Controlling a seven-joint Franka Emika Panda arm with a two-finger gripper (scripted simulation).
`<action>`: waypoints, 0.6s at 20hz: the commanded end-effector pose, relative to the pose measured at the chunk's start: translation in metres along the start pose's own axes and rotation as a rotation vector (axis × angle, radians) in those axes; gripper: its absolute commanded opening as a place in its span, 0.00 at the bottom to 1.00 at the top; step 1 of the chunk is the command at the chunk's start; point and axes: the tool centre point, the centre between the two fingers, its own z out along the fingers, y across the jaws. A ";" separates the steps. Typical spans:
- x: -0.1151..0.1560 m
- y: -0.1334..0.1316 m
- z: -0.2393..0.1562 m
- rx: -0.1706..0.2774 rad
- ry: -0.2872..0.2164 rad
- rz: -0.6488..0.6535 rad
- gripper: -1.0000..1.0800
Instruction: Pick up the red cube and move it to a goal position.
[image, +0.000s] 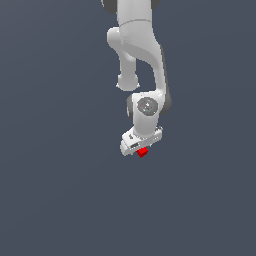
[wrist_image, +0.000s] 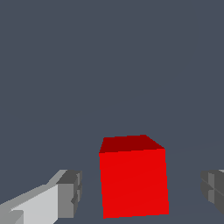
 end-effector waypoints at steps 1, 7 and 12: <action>0.002 -0.004 0.011 -0.002 0.004 -0.039 0.96; 0.003 -0.007 0.021 -0.004 0.006 -0.070 0.96; 0.003 -0.007 0.021 -0.004 0.006 -0.070 0.00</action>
